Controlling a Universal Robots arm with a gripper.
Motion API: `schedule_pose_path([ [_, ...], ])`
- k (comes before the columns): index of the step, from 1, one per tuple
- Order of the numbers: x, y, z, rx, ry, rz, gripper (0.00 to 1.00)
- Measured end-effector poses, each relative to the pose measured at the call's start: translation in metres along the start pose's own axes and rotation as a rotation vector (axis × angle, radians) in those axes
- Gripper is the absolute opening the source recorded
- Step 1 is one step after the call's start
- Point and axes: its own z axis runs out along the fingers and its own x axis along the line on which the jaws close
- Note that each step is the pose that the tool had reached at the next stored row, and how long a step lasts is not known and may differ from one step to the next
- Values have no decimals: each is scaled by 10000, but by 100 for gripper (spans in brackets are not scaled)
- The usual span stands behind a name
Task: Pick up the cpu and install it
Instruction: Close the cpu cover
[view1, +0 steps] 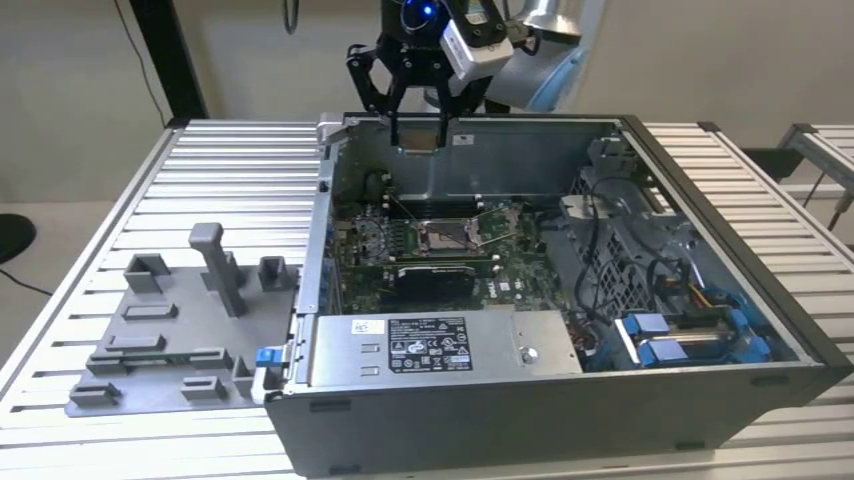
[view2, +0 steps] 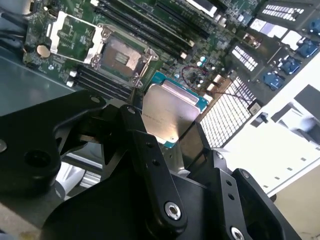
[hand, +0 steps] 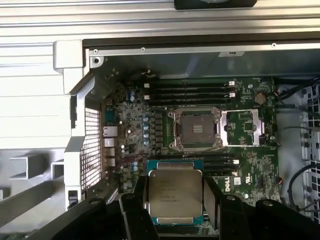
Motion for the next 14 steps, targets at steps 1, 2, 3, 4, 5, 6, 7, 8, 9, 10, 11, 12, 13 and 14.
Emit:
schedule_pose_path([
  [1,-2,23,2,1,0,3,0],
  [2,-4,46,4,1,0,6,0],
  [3,-6,68,7,1,-1,10,0],
  [4,-8,90,9,2,-1,14,0],
  [5,-10,113,11,2,-2,18,0],
  [6,-12,136,14,2,-2,21,0],
  [7,-14,159,16,2,-2,25,0],
  [8,-17,180,18,2,-2,28,0],
  [9,-18,199,20,2,-3,30,0],
  [10,-20,216,22,3,-3,32,0],
  [11,-22,229,24,1,-4,32,0],
  [12,-22,233,24,4,-3,33,0],
  [13,-22,233,24,3,-3,33,0],
  [14,-22,233,24,3,-3,32,0],
])
